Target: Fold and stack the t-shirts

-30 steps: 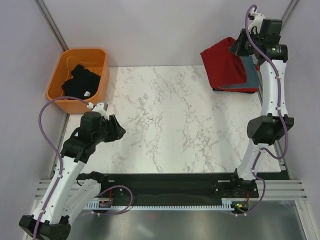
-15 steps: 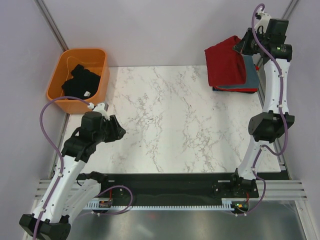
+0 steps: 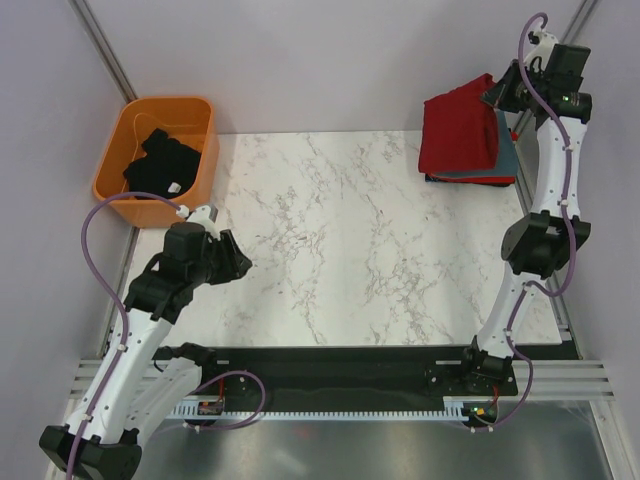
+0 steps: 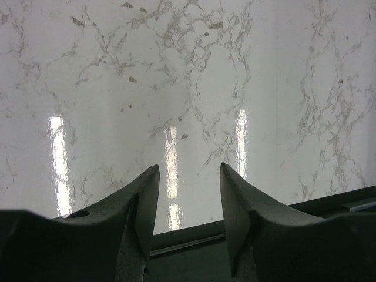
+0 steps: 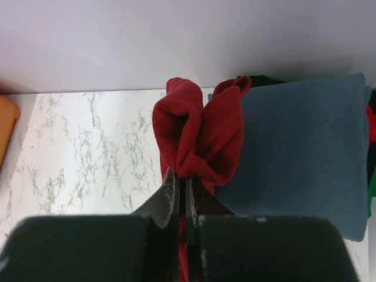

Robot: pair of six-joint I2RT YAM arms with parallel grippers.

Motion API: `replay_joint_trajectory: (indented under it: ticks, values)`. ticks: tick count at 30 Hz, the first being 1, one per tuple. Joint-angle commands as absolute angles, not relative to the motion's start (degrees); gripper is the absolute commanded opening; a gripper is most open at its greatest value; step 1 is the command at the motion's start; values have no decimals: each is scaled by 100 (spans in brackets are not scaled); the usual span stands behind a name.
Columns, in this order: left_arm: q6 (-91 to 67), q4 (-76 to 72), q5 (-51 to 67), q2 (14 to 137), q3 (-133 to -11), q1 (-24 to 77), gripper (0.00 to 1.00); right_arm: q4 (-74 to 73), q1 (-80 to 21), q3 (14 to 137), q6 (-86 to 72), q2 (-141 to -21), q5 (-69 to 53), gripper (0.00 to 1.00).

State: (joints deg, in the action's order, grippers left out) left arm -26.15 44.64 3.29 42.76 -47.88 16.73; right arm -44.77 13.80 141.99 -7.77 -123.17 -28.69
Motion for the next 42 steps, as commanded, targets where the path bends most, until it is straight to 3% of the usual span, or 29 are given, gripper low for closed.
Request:
replay_joint_trajectory:
  ticks: [1, 21, 30, 33, 34, 35, 38, 42]
  values:
    - [-2654, 4280, 264, 4298, -4790, 1644, 52, -3841, 1555, 14537, -844, -12392, -3094, 0]
    - [-2689, 4307, 185, 4447, -4790, 1661, 52, -2057, 2276, 14493, -958, -13983, -3410, 0]
    - [-2707, 4307, 176, 4439, -4781, 1670, 52, -1205, 2364, 14344, -1019, -14669, -1681, 3]
    - [-2707, 4315, 176, 4403, -4781, 1670, 52, -994, 2399, 14326, -1142, -14643, -1187, 15]
    - [-2707, 4307, 184, 4386, -4781, 1670, 52, -950, 2408, 14309, -1351, -14590, -1134, 28]
    - [-2707, 4307, 176, 4368, -4781, 1670, 52, -880, 2426, 14300, -1449, -14546, -1116, 62]
    - [-2707, 4315, 176, 4324, -4781, 1661, 52, -669, 2417, 14028, -1862, -14178, -1247, 96]
    - [-2716, 4315, 132, 4263, -4781, 1670, 52, -571, 2417, 13755, -2302, -13642, -1476, 98]
